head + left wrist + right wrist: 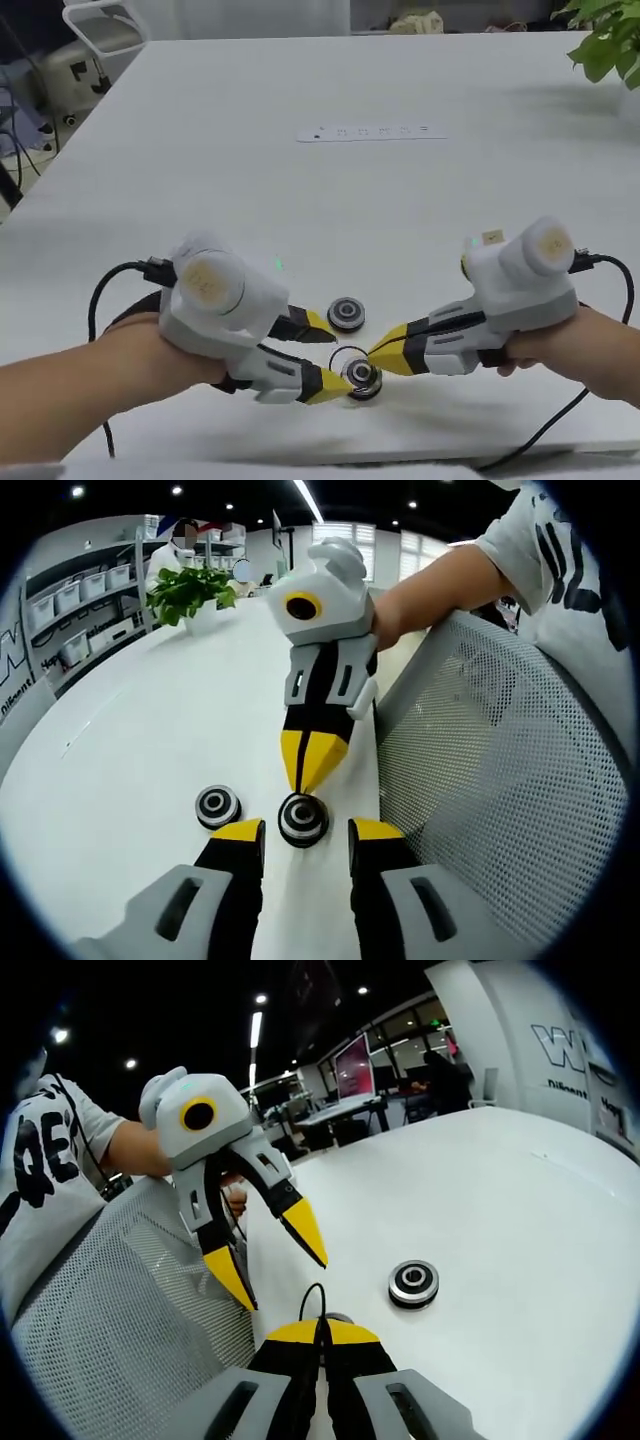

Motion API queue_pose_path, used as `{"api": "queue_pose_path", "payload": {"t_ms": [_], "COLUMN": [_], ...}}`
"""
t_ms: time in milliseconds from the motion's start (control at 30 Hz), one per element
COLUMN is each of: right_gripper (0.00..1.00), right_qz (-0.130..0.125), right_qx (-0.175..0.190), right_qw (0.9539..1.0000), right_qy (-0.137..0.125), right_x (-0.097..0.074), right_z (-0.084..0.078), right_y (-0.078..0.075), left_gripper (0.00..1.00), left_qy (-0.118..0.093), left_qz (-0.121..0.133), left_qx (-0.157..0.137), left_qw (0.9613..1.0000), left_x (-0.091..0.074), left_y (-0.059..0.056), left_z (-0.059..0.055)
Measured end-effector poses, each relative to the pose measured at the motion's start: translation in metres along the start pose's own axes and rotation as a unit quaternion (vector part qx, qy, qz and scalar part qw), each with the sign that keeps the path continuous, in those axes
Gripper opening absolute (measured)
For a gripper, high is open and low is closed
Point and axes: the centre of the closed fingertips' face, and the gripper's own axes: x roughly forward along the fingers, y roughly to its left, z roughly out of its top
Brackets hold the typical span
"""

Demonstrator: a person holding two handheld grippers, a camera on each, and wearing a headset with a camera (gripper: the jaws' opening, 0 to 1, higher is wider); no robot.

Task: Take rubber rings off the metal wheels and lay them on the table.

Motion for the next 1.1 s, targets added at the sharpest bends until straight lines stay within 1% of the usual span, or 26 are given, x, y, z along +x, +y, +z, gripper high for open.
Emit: {"api": "queue_pose_path", "payload": {"t_ms": [133,333,467,567,633,733,833,900,1100], "right_gripper": [0.0,0.0,0.0,0.0,0.0,0.0,0.0,0.0,0.0], "right_qz": [0.0,-0.001,0.0,0.001,0.0,0.001,0.002,0.003,0.002], "right_qx": [-0.004,-0.009,-0.013,-0.015,-0.017,-0.018,-0.02,-0.023,-0.027], "right_qw": [1.0,0.9999,0.9999,0.9998,0.9998,0.9998,0.9997,0.9997,0.9996], "right_qy": [-0.005,-0.01,-0.009,-0.01,-0.009,-0.013,-0.013,-0.012,-0.008], "right_x": [-0.001,-0.003,-0.003,-0.002,-0.002,-0.001,0.002,0.005,0.015], "right_z": [0.005,0.013,0.016,0.017,0.019,0.026,0.029,0.031,0.033], "right_y": [0.001,0.004,0.007,0.005,0.004,0.004,0.003,0.003,0.0], "left_gripper": [0.34,0.42,0.45,0.51,0.53,0.56,0.61,0.63,0.67], "left_qy": [-0.018,-0.045,-0.056,-0.061,-0.064,-0.061,-0.062,-0.064,-0.063], "left_qz": [0.013,0.031,0.041,0.048,0.055,0.064,0.067,0.069,0.079], "left_qx": [-0.01,-0.023,-0.033,-0.037,-0.036,-0.036,-0.046,-0.053,-0.064], "left_qw": [0.9997,0.9983,0.997,0.9963,0.9958,0.9955,0.9947,0.9942,0.9928], "left_x": [-0.012,-0.031,-0.042,-0.047,-0.051,-0.054,-0.056,-0.059,-0.065], "left_y": [0.004,0.006,0.007,0.007,0.008,0.008,0.007,0.006,0.007], "left_z": [0.005,0.014,0.016,0.016,0.016,0.012,0.009,0.007,0.001]}}
